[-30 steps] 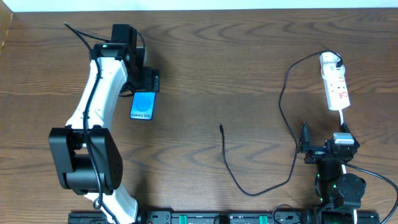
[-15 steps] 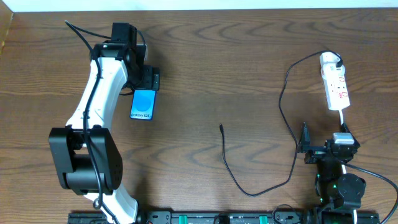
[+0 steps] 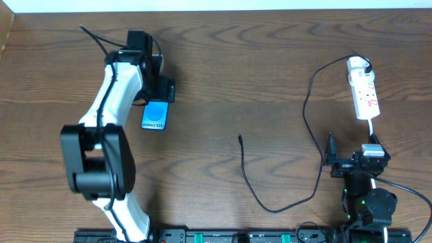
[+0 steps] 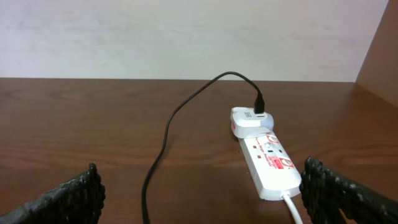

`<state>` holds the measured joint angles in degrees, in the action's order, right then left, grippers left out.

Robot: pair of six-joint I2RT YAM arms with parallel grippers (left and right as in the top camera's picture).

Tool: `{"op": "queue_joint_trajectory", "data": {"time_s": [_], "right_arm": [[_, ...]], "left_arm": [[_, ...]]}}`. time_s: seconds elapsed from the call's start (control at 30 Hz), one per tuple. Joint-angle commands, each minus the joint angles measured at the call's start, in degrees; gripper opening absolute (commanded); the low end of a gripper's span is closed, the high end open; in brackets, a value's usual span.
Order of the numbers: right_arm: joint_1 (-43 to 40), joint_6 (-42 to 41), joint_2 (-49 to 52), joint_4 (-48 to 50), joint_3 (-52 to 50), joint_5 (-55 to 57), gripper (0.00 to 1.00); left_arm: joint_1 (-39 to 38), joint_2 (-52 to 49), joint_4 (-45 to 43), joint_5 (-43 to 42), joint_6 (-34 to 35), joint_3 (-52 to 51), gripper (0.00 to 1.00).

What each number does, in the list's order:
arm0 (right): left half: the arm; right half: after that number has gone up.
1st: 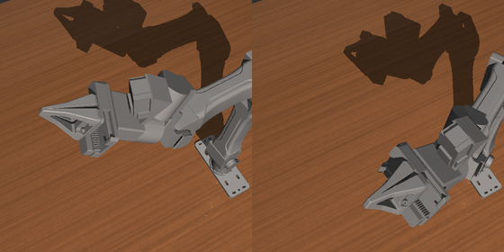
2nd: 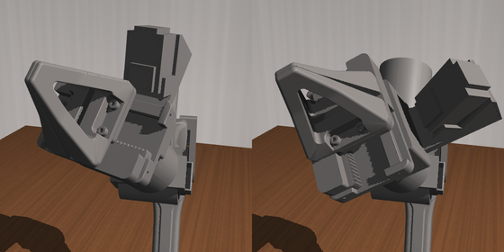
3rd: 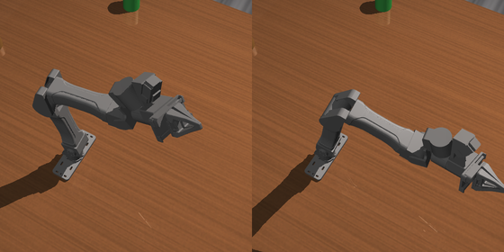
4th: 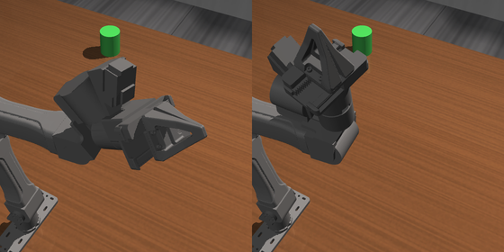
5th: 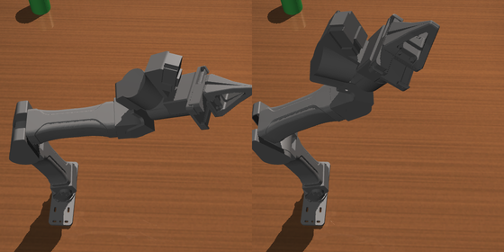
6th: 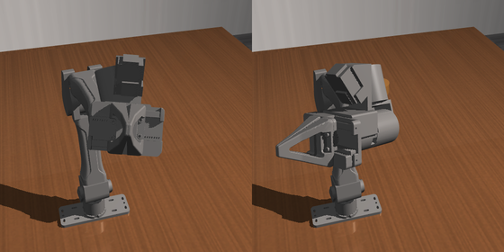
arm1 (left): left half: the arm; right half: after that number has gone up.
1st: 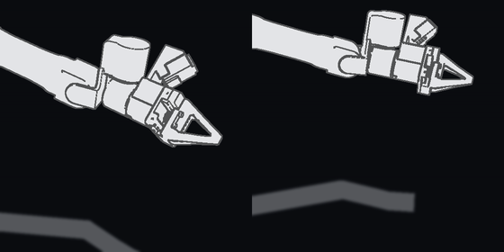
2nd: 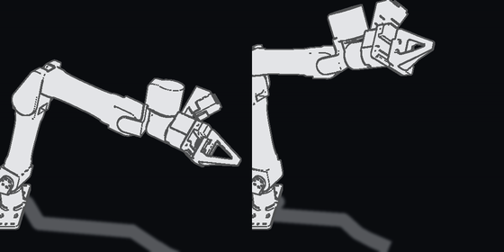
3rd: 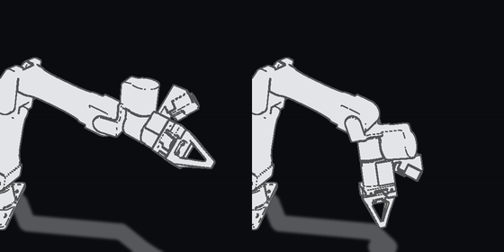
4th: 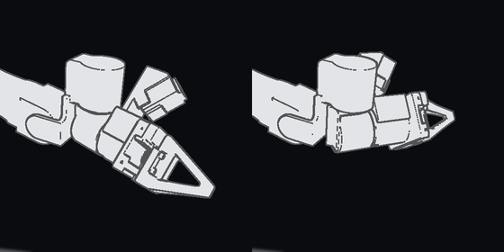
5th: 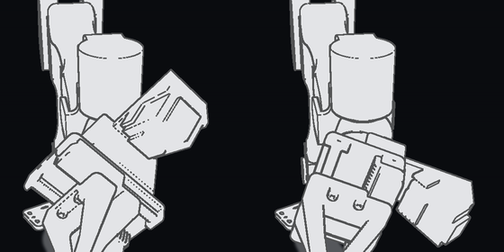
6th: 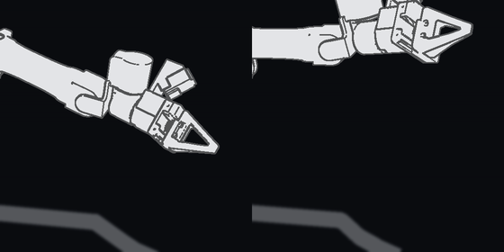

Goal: Plug charger to phone and switch on socket
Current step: 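Move the left gripper forward over the blue phone, then lower the left gripper and close it on the phone's bottom edge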

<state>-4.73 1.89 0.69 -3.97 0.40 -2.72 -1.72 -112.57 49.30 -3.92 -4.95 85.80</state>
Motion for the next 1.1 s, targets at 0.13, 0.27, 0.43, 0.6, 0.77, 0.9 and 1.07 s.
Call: {"op": "queue_joint_trajectory", "data": {"time_s": [0.13, 0.27, 0.43, 0.6, 0.77, 0.9, 1.07], "right_arm": [[0.44, -0.74, -0.42, -0.28, -0.09, 0.46, 0.99], [0.44, -0.74, -0.42, -0.26, -0.09, 0.46, 0.99], [0.44, -0.74, -0.42, -0.26, -0.09, 0.46, 0.99], [0.44, -0.74, -0.42, -0.26, -0.09, 0.48, 0.99], [0.44, -0.74, -0.42, -0.26, -0.09, 0.46, 0.99], [0.44, -0.74, -0.42, -0.26, -0.09, 0.46, 0.99], [0.44, -0.74, -0.42, -0.28, -0.09, 0.46, 0.99]], "left_arm": [[2.54, -5.95, -2.38, 0.92, -0.09, -0.50, 0.91], [4.39, -5.95, -3.39, 0.44, 0.92, -0.50, 0.90], [5.90, -6.16, -3.17, -4.04, 0.11, -0.50, 0.90], [5.40, -6.21, -3.17, -4.39, -1.09, -0.50, 0.91], [3.52, -6.21, -3.17, -4.42, -2.82, -0.50, 0.90], [3.30, -6.23, -3.58, -4.20, -2.78, -0.50, 0.91], [3.41, -6.86, -4.07, -3.50, -2.78, -0.50, 0.90]]}}
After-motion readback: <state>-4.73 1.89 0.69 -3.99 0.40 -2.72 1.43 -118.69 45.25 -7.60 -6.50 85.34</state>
